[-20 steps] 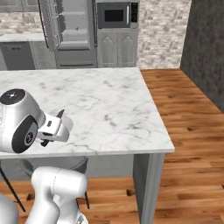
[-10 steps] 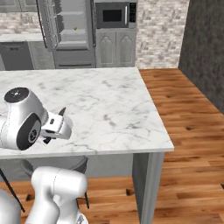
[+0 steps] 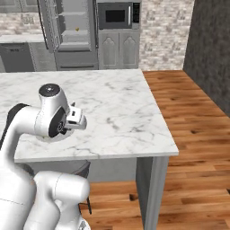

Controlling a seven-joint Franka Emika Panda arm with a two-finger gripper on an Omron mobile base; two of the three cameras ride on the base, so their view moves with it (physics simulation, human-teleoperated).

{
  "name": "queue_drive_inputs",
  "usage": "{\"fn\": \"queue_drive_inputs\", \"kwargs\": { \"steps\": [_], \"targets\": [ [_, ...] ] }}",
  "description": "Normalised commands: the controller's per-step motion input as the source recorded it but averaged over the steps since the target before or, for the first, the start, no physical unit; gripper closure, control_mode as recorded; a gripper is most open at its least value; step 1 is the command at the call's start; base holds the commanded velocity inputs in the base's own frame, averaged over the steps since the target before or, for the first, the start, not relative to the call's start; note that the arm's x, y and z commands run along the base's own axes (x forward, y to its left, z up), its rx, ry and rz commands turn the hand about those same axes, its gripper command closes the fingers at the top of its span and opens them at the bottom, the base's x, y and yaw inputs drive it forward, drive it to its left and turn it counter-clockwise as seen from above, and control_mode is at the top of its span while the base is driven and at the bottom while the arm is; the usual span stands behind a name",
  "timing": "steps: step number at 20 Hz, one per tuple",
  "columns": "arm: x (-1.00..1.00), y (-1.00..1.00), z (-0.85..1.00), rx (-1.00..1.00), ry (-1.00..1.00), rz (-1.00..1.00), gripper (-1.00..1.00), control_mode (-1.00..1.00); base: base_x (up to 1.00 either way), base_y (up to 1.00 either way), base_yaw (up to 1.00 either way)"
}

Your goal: Retrieve the butter from the fridge and place it on a plate on the dining table. Then retrieve the butter knife by the fridge and place it near the plate.

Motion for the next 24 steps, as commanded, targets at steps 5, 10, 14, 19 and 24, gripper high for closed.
{"fn": "queue_drive_inputs", "kwargs": {
  "steps": [5, 10, 14, 19, 24],
  "targets": [
    [0.99, 0.0, -0.32, -0.03, 0.09, 0.03, 1.0, -1.0, 0.0, 0.0, 0.0],
    [1.0, 0.0, -0.48, -0.04, 0.01, 0.0, 1.0, -1.0, 0.0, 0.0, 0.0],
    [0.75, 0.0, -0.51, -0.01, 0.0, 0.0, 1.0, -1.0, 0.0, 0.0, 0.0],
    [0.56, 0.06, -0.4, 0.0, 0.0, 0.0, 1.0, -1.0, 0.0, 0.0, 0.0],
    [0.41, 0.14, -0.5, -0.07, 0.0, 0.0, 1.0, -1.0, 0.0, 0.0, 0.0]
  ]
}}
